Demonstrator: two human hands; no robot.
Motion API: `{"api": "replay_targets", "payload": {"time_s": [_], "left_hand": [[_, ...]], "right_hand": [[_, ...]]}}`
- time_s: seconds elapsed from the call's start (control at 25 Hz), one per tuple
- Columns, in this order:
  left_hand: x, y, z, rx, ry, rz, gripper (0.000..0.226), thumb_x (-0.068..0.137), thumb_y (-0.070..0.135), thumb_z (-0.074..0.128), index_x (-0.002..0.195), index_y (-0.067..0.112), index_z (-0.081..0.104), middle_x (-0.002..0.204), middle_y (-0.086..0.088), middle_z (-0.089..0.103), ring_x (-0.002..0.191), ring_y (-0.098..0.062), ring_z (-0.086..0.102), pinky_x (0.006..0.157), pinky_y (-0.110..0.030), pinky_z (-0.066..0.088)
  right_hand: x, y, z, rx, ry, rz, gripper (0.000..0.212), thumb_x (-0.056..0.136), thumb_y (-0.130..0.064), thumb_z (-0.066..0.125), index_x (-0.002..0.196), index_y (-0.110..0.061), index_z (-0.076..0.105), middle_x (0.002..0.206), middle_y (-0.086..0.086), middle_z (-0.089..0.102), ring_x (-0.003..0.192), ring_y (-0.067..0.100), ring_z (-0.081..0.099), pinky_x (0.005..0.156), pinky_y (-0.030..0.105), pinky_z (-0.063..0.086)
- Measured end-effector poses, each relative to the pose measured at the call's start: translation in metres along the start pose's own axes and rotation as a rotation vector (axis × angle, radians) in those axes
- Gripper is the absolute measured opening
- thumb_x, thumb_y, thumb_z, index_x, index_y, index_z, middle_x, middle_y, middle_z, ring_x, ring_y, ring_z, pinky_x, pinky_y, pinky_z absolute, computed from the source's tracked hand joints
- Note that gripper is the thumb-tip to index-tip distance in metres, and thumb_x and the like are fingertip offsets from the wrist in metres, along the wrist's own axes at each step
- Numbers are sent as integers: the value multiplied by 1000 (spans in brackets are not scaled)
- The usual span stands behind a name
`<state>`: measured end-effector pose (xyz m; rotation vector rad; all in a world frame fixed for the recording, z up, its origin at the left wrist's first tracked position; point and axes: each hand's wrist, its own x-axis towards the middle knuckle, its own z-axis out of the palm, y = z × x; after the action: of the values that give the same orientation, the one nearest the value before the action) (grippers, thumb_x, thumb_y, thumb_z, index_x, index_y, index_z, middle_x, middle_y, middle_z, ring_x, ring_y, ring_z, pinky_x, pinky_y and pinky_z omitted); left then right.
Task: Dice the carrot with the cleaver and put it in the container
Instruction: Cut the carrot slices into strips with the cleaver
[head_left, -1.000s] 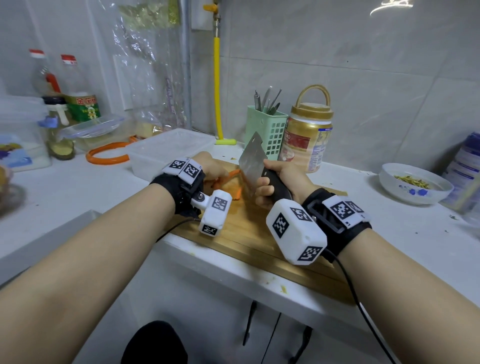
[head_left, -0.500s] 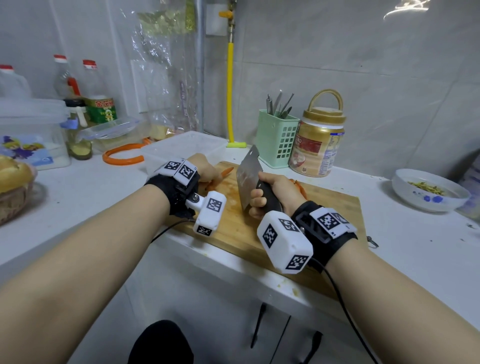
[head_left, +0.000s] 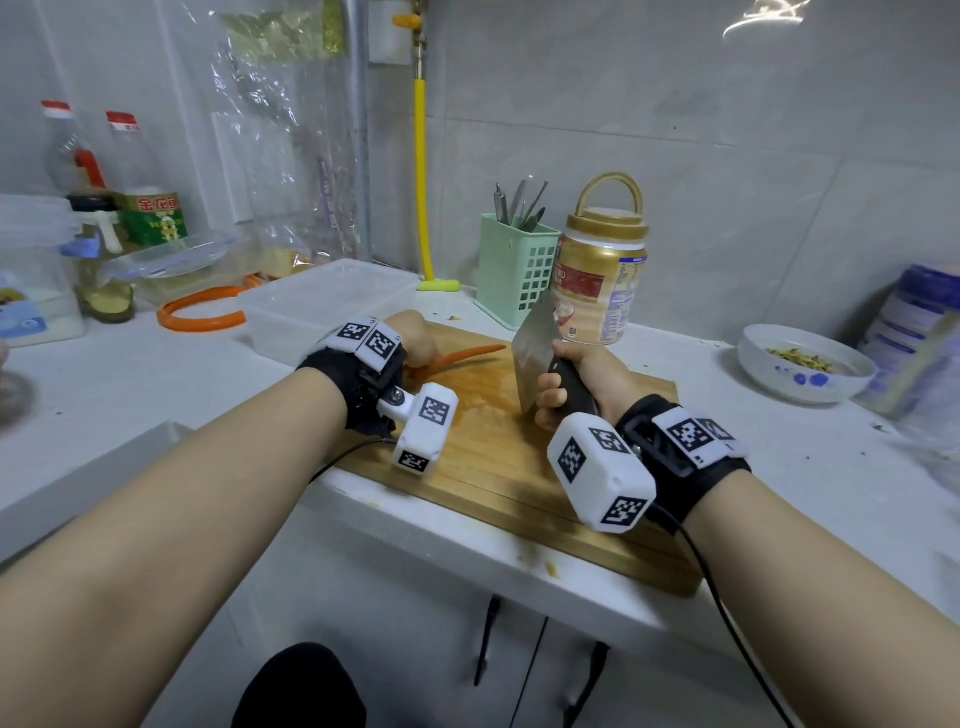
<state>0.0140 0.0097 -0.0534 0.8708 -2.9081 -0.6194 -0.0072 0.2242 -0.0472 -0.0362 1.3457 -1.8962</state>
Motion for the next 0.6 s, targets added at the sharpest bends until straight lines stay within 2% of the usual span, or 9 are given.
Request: {"api": "replay_targets", "payload": {"time_s": [0.08, 0.16, 0.28, 0.32, 0.4, 0.44, 0.52, 0.6], "left_hand": [[2, 0, -1, 53, -10, -8, 25, 97, 9, 51, 116, -2, 63, 116, -17, 64, 98, -28, 58, 80, -33, 45], [-2, -2, -4, 129, -36, 7, 28, 98, 8, 48, 122, -1, 61, 120, -15, 63, 108, -29, 59, 83, -32, 46], [-6, -6, -7, 126, -82, 86, 31, 99, 10, 47, 125, -2, 59, 96, -8, 60, 92, -21, 51, 63, -23, 41], [-6, -6, -7, 134, -100, 123, 30, 101, 12, 46, 123, -1, 61, 100, -9, 61, 91, -19, 48, 62, -23, 39], [-6, -9, -6, 137, -144, 166, 28, 103, 14, 43, 112, 3, 66, 111, -10, 66, 91, -16, 48, 72, -23, 36], [-4, -10, -5, 112, -160, 184, 26, 103, 14, 42, 102, 7, 67, 106, -8, 68, 89, -15, 50, 72, -23, 36], [-1, -13, -2, 66, -144, 252, 25, 102, 12, 43, 88, 14, 63, 82, -1, 65, 77, -12, 53, 69, -22, 37], [2, -14, 1, 81, -116, 298, 24, 102, 11, 44, 88, 15, 63, 74, 4, 59, 78, -13, 54, 72, -22, 38]], "right_hand": [[-2, -2, -2, 9, 16, -14, 33, 101, -29, 39, 71, -15, 36, 46, 0, 37, 29, 12, 33, 54, 22, 19], [-3, -2, -1, 21, 25, -18, 31, 101, -28, 39, 74, -14, 34, 46, 1, 37, 29, 12, 33, 55, 22, 20], [-1, -2, 2, 14, 28, -17, 28, 101, -28, 40, 78, -13, 35, 47, 1, 37, 29, 12, 34, 55, 22, 21], [0, -3, 2, 9, 26, -17, 27, 101, -28, 40, 79, -12, 35, 47, 1, 37, 29, 12, 34, 55, 22, 22], [2, -4, 2, -3, 10, -12, 27, 101, -29, 40, 81, -12, 37, 47, 0, 37, 29, 12, 34, 55, 22, 22], [2, -4, 2, -12, -7, -8, 27, 101, -30, 40, 81, -12, 38, 48, 0, 38, 29, 12, 35, 55, 22, 23], [1, -5, 3, -46, -22, -11, 27, 100, -31, 40, 81, -12, 38, 49, 0, 38, 30, 12, 35, 51, 22, 26], [1, -6, 3, -78, -9, -29, 25, 100, -31, 43, 83, -12, 38, 51, 0, 39, 32, 12, 35, 48, 21, 27]]}}
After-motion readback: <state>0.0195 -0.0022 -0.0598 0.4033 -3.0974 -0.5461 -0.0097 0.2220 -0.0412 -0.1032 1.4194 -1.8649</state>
